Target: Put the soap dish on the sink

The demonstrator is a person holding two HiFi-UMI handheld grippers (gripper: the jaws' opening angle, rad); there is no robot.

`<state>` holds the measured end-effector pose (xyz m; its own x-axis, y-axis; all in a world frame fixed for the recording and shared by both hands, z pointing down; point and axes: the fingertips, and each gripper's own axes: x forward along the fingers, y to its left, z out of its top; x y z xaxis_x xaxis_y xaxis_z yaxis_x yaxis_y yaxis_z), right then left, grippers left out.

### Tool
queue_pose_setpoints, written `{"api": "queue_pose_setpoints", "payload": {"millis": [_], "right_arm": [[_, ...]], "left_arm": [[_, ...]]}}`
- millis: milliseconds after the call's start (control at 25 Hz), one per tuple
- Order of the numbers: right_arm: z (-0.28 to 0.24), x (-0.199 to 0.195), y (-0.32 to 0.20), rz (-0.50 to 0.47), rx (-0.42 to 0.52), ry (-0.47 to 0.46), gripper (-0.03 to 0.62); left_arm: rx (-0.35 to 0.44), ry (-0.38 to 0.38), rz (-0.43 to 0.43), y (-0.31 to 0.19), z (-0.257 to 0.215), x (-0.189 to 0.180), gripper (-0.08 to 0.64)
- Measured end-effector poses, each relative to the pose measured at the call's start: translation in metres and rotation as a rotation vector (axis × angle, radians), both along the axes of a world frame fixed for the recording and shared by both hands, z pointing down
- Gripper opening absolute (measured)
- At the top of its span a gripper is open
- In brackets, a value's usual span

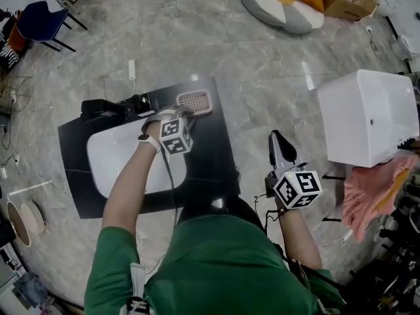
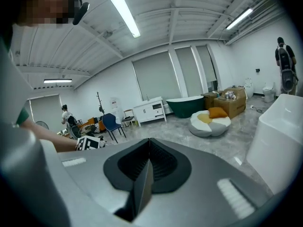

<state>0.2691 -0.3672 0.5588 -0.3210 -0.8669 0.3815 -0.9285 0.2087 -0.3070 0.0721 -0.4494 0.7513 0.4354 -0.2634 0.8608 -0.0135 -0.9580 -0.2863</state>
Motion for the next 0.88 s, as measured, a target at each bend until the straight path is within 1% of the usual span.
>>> {"api": "queue_pose_setpoints", "payload": {"millis": [160,280,440,520,640,800,880], "right_arm": [[0.012,0.003,-0.007,-0.009,-0.017,-0.005,0.002],[0.017,0.005,-0.009,-0.013,-0.029,-0.007,0.002],[0.022,0.009,-0.011,-0.020,-0.035,-0.006,0.002],[0.024,0.009,-0.012,-0.025,-0.036,-0.005,0.002],[0.026,0.010,-0.015,-0.026,-0.039,-0.009,0.002],[0.024,0.011,-0.016,-0.032,-0.032,-0.009,0.002],[0.020,0.012,-0.018,-0.036,-0.023,-0.007,0.002]], "left_arm": [[-0.017,-0.022,-0.011,-0.017,0.017,0.004,0.041],[-0.031,-0.040,-0.002,-0.023,0.023,0.006,0.043],[-0.079,-0.065,-0.014,-0.023,0.037,0.006,0.050],[-0.098,-0.056,-0.037,-0.022,0.040,0.005,0.072],[-0.106,-0.026,-0.078,-0.022,0.034,0.007,0.083],[-0.048,0.022,-0.136,-0.025,0.015,0.009,0.084],[-0.019,0.070,-0.188,-0.027,0.000,0.009,0.083]]}}
